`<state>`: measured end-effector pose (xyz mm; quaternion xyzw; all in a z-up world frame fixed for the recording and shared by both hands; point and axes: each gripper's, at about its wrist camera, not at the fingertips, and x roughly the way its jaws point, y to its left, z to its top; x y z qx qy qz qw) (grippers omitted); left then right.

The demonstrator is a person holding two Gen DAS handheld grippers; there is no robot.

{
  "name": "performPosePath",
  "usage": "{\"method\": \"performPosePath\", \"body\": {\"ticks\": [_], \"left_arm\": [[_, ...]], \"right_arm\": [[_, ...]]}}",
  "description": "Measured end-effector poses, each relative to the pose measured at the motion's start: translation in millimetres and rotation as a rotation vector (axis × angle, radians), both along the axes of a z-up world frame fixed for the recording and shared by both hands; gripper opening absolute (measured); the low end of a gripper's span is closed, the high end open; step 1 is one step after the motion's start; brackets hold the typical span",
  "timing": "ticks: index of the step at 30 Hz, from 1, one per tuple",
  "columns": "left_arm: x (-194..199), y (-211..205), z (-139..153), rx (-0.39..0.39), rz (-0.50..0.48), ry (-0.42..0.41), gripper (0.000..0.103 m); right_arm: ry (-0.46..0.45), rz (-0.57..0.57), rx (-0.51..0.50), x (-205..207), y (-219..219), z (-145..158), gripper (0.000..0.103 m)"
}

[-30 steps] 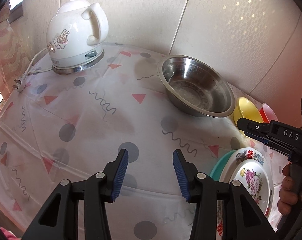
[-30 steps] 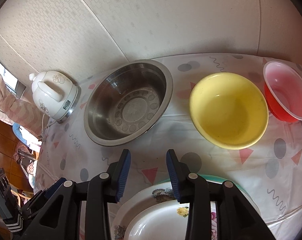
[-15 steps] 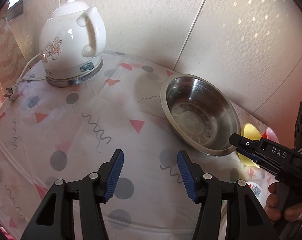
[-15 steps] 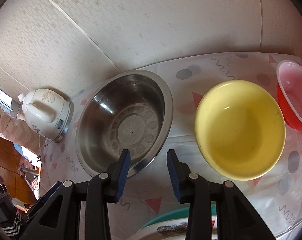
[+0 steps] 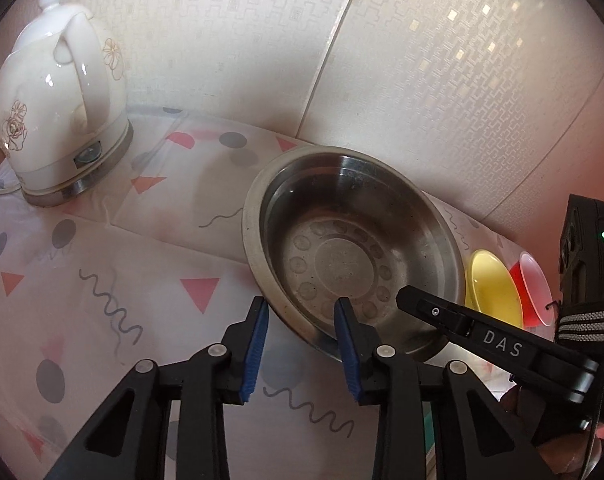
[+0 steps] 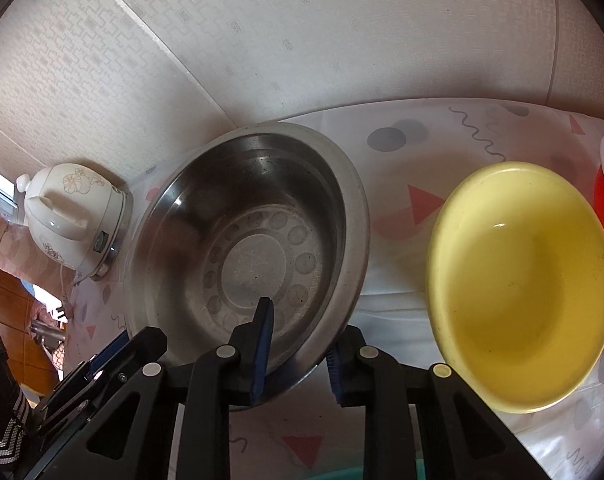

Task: Organize plates and bowls
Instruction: 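Slide the steel bowl with the right tool toward the plate stack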

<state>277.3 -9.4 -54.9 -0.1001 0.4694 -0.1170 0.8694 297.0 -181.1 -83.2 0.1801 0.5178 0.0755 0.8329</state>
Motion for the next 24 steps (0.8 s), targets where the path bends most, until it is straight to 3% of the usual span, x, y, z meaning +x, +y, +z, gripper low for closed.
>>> {"method": "performPosePath", "body": {"ticks": [2,7,24], "left_arm": [[-6,-1,1,0.024,0.002,-0.013,0.034],[-20,10,2,-0.006,0.022,-0.006,0.034],[-115,66,17,-0.016,0.127,-0.018,0.034]], "right_arm": [[-0.006,0.017,-0.013,-2,4,2,0.024],[-0.009,0.048,-0.016,-10,13,3,0.024],[-0.017,0.240,0.009,-68,65,14,0.025]]}}
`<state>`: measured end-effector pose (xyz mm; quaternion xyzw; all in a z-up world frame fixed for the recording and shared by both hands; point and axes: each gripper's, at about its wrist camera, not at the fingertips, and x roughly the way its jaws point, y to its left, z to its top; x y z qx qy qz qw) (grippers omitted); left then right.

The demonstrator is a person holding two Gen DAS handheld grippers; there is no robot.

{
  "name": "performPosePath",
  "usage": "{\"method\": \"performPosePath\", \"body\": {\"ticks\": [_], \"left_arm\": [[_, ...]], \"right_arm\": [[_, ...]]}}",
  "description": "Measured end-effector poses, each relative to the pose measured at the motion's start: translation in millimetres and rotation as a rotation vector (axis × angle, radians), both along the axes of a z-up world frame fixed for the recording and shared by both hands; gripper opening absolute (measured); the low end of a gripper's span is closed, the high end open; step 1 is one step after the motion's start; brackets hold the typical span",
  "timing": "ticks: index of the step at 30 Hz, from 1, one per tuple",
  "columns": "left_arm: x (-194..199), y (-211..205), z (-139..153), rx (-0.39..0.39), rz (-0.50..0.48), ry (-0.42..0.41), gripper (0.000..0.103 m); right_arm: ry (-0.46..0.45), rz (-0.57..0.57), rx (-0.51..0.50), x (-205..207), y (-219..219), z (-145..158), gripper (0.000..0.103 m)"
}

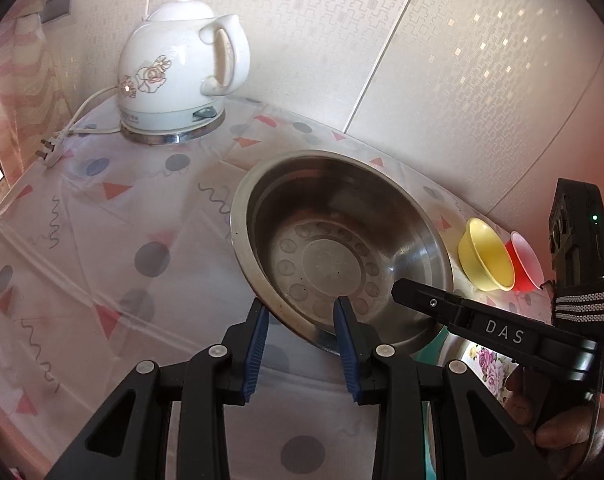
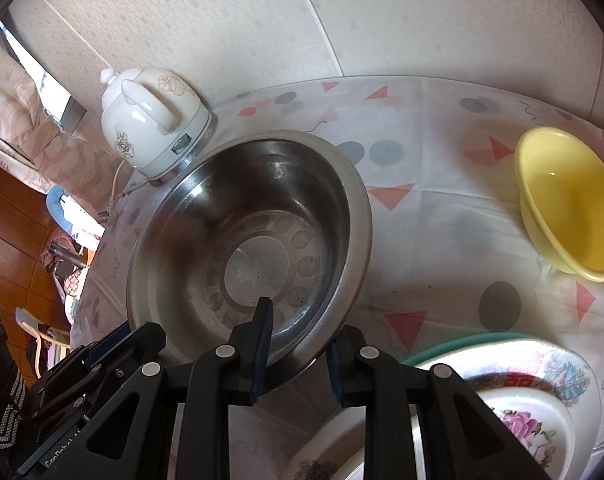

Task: Organize plates and bowls
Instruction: 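Slide the steel bowl with the right tool toward the plate stack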

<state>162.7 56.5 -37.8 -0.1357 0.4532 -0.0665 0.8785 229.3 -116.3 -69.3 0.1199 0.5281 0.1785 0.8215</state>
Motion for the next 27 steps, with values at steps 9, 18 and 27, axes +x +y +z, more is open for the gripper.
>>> {"method": "performPosePath", "body": {"ticks": [9,18,27], "left_arm": [[-44,25,-1,-0.011,0.045,0.010,0.034],[-69,38,-8,-0.019,0.078,0.027,0.034],[-80,38,-9,0.012,0.091,0.024,0.035]], "right_arm": [[0.015,0.070,0.013,-34,27,-5,0.025],[0.016,0.113,-0.011,-55,49,-10,0.025],[0.009,0.131,-0.040,-65,54,-11,0.027]]}}
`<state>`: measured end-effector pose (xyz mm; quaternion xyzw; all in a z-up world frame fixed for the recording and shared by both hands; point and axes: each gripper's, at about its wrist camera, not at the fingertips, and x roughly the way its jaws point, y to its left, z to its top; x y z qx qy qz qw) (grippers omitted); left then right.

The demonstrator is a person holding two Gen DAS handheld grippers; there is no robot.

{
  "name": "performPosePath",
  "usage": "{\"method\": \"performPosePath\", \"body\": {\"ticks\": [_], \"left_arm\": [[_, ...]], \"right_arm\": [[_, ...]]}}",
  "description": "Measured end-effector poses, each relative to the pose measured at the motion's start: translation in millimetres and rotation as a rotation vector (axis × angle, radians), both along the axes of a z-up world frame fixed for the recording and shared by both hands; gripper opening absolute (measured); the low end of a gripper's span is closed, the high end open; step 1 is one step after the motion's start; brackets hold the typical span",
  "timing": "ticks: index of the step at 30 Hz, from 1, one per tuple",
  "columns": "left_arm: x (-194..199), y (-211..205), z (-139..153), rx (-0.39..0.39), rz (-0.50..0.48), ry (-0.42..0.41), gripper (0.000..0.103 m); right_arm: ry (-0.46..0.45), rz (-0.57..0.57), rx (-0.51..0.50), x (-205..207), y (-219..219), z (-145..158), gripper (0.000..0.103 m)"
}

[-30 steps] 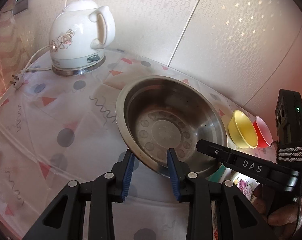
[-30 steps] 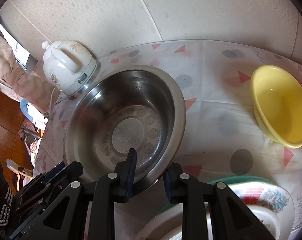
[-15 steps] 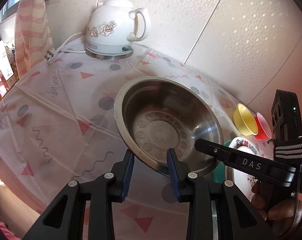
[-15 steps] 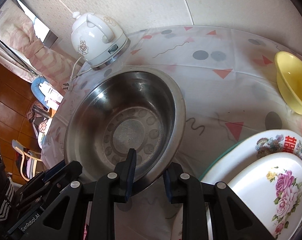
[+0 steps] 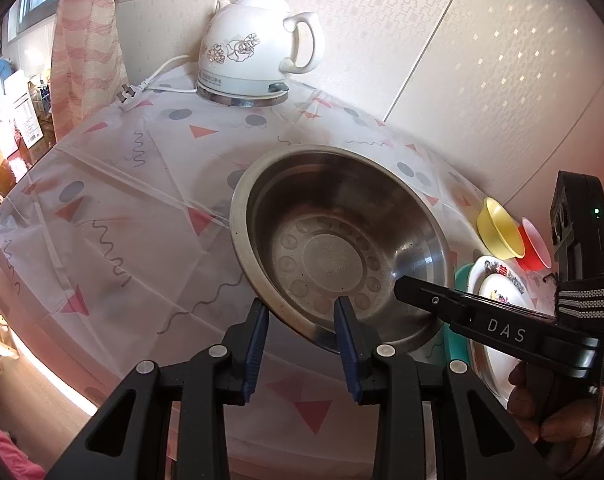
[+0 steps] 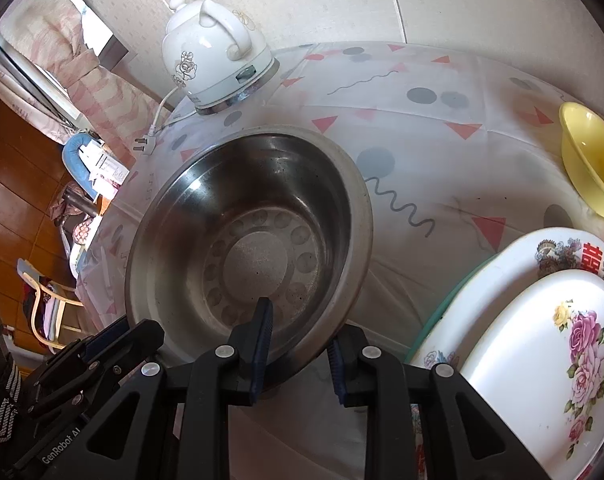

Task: Organize plates and bowls
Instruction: 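Slide the steel bowl with the right tool toward the plate stack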

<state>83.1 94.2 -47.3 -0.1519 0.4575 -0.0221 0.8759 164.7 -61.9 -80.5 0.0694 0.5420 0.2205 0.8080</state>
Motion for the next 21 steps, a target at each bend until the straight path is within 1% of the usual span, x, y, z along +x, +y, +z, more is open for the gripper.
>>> {"method": "performPosePath", "body": {"ticks": [5,9,12,16,21], "left_arm": [[-2,0,-1,0.022,0.006,0.007,0.035],[-4,1,-2,0.033,0.014,0.014,0.036],[-6,0,0,0.057,0.016,0.007,0.037],[-10,1,2,0.078,0.027,0.003,0.041],[-15,5,6,0.096,0.055,-0.001,0.041]], "right_arm": [[-0.011,0.003,-0.014,-4,1,2,0.028],[-0.022,-0.012,-0.007,-4,-5,5,0.029],[-0.027,-0.025,-0.002,-4,-10,7,0.029],[-0.026,-0.048,0.010,-5,-19,8,0.030],[-0.038,-0.070,0.028,-8,-29,15,0.031]]}}
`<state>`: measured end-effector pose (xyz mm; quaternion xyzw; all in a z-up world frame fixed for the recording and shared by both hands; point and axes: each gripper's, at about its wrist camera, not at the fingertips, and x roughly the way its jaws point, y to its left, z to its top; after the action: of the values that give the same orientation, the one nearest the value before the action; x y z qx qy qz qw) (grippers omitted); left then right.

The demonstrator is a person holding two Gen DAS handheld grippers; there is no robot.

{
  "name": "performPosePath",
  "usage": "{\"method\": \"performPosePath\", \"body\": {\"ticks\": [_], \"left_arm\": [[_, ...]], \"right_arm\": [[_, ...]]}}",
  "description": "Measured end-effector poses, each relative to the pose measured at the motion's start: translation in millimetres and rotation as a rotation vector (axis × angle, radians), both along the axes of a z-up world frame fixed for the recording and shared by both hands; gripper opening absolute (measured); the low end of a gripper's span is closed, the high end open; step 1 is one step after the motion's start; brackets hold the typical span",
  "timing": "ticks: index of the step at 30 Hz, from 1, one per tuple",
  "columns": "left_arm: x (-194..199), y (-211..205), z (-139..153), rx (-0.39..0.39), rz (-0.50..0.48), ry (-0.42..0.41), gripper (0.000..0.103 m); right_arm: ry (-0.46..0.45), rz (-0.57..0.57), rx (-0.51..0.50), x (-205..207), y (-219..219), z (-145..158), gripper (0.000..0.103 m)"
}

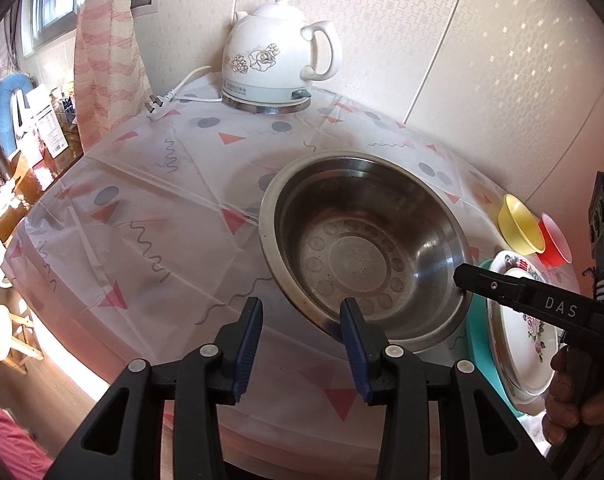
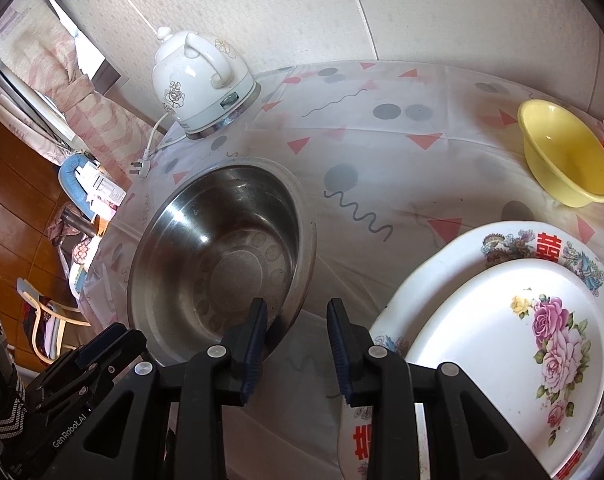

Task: Organize plates and bowls
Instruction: 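Slide the steel bowl with the right tool toward the plate stack, then release the steel bowl and grasp the yellow bowl rim with the right tool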

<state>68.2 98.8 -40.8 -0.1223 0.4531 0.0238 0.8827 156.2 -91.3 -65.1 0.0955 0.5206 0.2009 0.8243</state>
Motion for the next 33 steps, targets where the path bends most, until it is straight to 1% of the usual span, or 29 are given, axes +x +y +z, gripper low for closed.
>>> {"method": "performPosePath", "body": {"ticks": [6,11,14,20,27,33], "left_arm": [[-4,4,9,0.028,0.033,-0.026,0.041],[-1,-1,20,0.032,0.013,-0.058,0.041],[4,-12,26,0.042,-0.023,-0.079,0.041],[18,-46,31,0.056,-0.127,-0.093,0.041],[41,-87,34,0.050,-0.231,-0.086,0.041],[62,-126,34,0.063,-0.311,-0.074,0.041]], "right_arm": [[-0.022,-0.046,0.026,-1,-20,11,0.031],[-0.031,-0.101,0.042,1,-42,16,0.031],[-0.027,-0.148,0.049,2,-59,16,0.031],[-0.027,-0.259,0.066,4,-101,16,0.031],[-0.019,-0.373,0.075,5,-149,13,0.031],[-0.020,-0.479,0.090,13,-185,14,0.031]]}}
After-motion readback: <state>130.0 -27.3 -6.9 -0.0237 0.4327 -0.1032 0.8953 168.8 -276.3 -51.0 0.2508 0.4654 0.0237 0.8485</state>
